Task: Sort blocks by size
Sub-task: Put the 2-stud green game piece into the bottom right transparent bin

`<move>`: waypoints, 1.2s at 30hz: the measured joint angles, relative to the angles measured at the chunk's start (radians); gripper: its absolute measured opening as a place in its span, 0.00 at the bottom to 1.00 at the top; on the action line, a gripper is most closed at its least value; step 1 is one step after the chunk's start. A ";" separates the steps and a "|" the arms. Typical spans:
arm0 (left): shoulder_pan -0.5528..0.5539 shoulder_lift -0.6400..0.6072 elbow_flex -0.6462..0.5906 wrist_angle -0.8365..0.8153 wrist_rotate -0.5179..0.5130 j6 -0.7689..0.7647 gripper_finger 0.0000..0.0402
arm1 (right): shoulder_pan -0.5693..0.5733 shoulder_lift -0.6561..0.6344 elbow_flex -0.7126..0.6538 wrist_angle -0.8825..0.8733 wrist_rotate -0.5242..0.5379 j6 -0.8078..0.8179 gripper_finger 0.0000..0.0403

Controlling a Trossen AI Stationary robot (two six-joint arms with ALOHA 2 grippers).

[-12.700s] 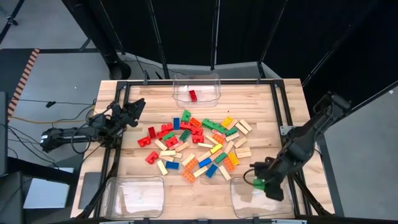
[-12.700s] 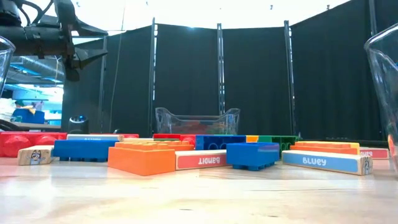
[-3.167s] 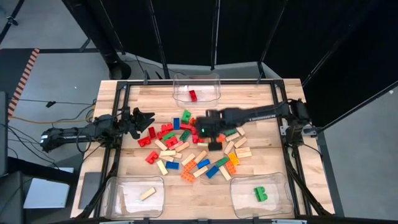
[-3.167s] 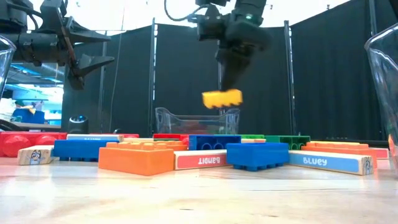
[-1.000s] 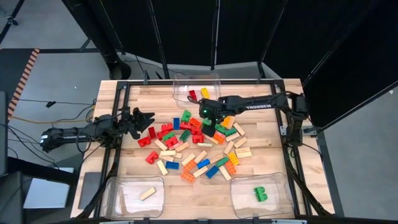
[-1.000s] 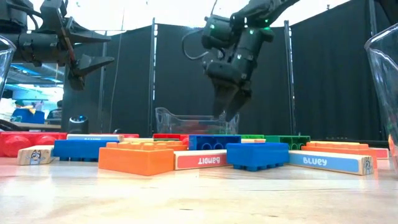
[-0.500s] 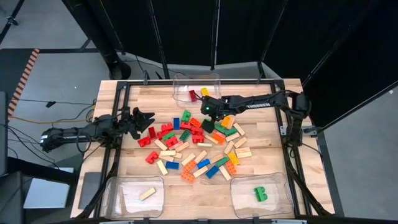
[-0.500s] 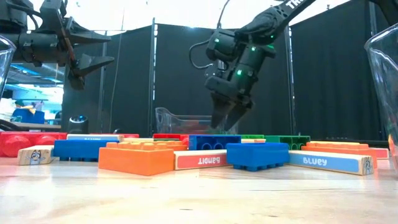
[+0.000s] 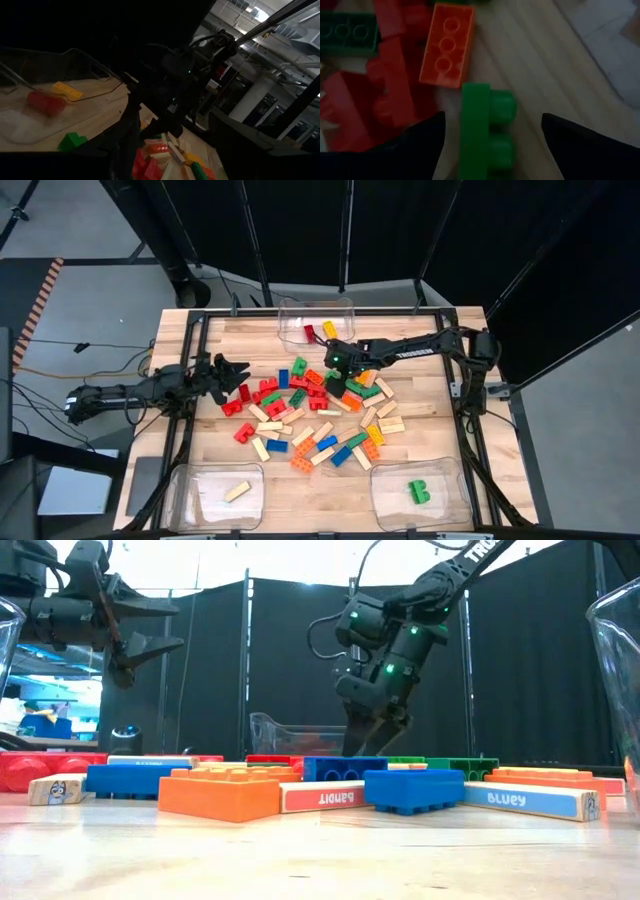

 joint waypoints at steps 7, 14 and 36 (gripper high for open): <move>0.000 0.000 0.000 0.008 0.000 0.000 0.61 | 0.016 0.067 0.016 -0.026 -0.013 0.026 0.76; 0.000 0.002 0.000 0.007 0.000 -0.003 0.61 | 0.018 0.087 0.076 -0.117 0.045 0.085 0.49; 0.000 0.003 0.000 0.005 0.000 -0.004 0.61 | 0.345 -0.227 0.381 -0.741 0.029 0.304 0.44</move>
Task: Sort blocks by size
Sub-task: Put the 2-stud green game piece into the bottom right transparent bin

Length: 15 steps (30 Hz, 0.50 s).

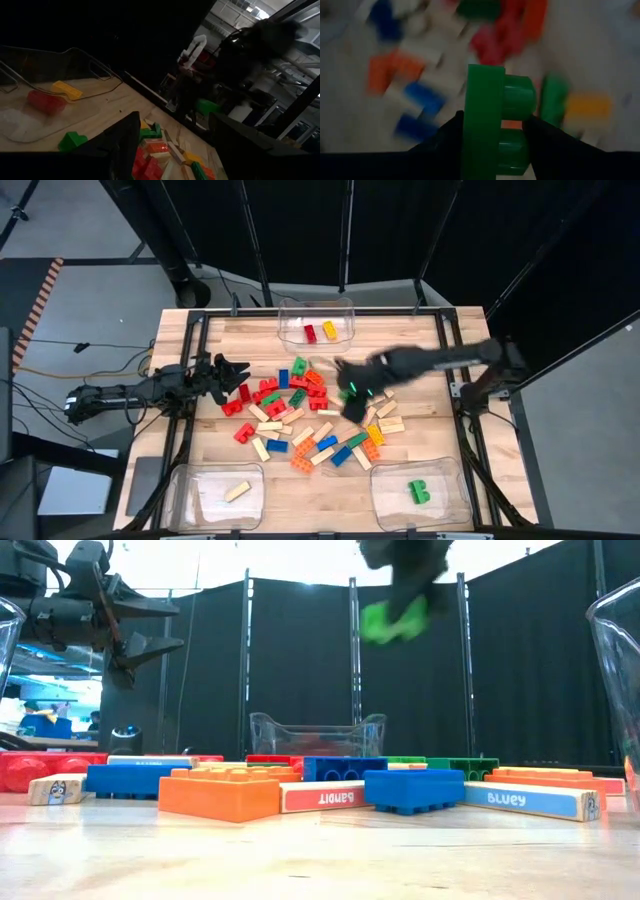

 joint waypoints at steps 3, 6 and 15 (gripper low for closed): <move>0.000 0.000 0.000 0.000 0.000 0.000 0.61 | 0.177 -0.043 0.000 -0.072 0.044 0.226 0.44; 0.000 0.000 0.000 -0.001 0.000 0.000 0.61 | 0.348 -0.054 0.000 -0.101 0.086 0.463 0.44; 0.000 0.000 0.000 -0.003 0.000 0.000 0.61 | 0.648 0.001 -0.004 -0.159 0.108 1.013 0.44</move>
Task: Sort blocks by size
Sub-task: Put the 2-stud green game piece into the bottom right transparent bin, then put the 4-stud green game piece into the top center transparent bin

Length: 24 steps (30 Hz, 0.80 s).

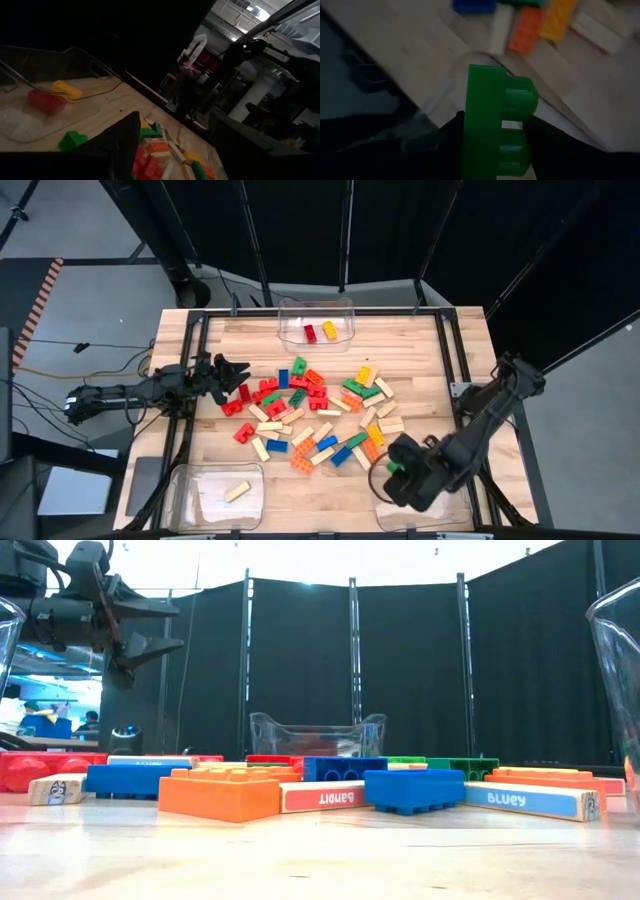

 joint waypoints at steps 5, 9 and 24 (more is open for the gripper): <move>0.000 0.000 0.000 0.000 0.000 0.000 0.61 | 0.014 0.065 -0.001 -0.034 -0.043 0.031 0.44; 0.000 0.000 0.000 0.000 0.000 0.000 0.61 | 0.003 0.114 -0.001 -0.037 -0.087 -0.025 0.48; 0.000 0.000 0.000 0.005 0.000 0.000 0.61 | -0.104 0.023 0.003 -0.048 -0.054 -0.080 0.83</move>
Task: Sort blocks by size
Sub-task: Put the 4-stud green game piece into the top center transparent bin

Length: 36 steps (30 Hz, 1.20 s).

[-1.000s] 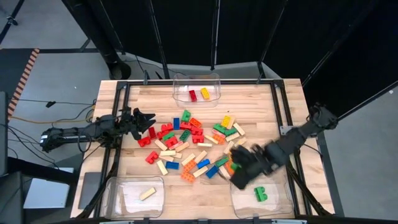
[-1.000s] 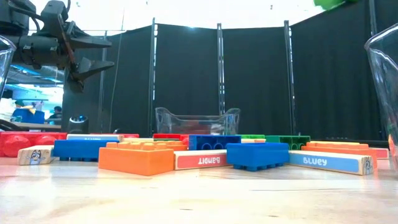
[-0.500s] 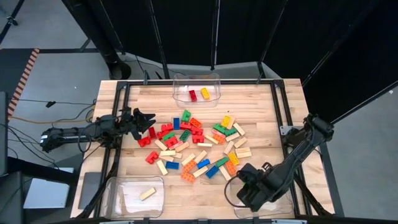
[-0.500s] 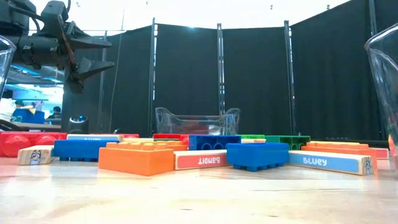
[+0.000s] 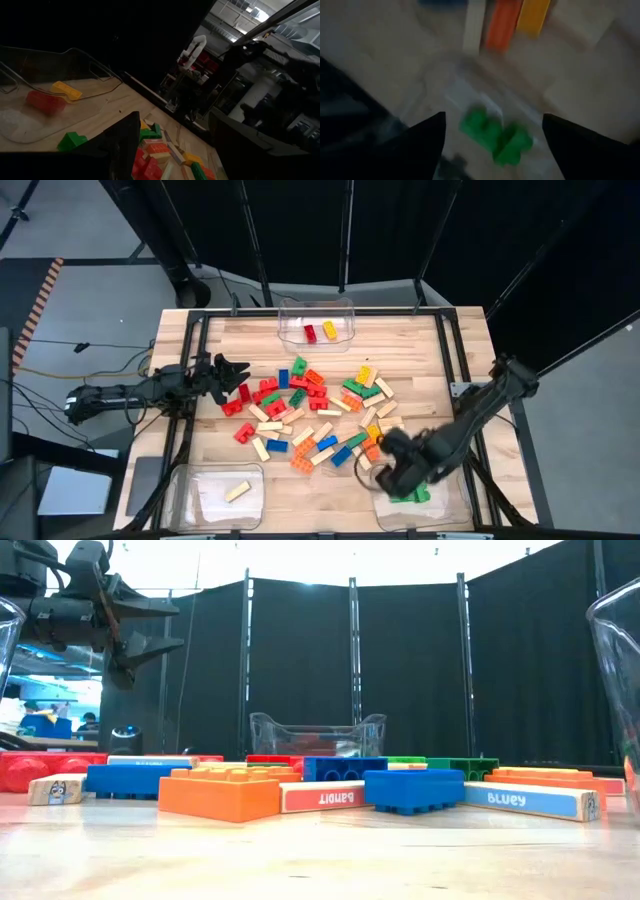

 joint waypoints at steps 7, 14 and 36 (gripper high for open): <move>0.000 0.000 0.000 0.000 0.000 0.000 0.61 | -0.274 -0.085 0.001 -0.121 0.204 -0.510 0.74; 0.000 0.000 0.000 -0.005 0.000 0.000 0.61 | -0.549 -0.059 -0.057 -0.005 0.188 -1.286 0.71; 0.000 0.003 0.000 -0.124 -0.002 0.000 0.61 | -0.765 -0.054 -0.604 0.648 -0.031 -1.684 0.68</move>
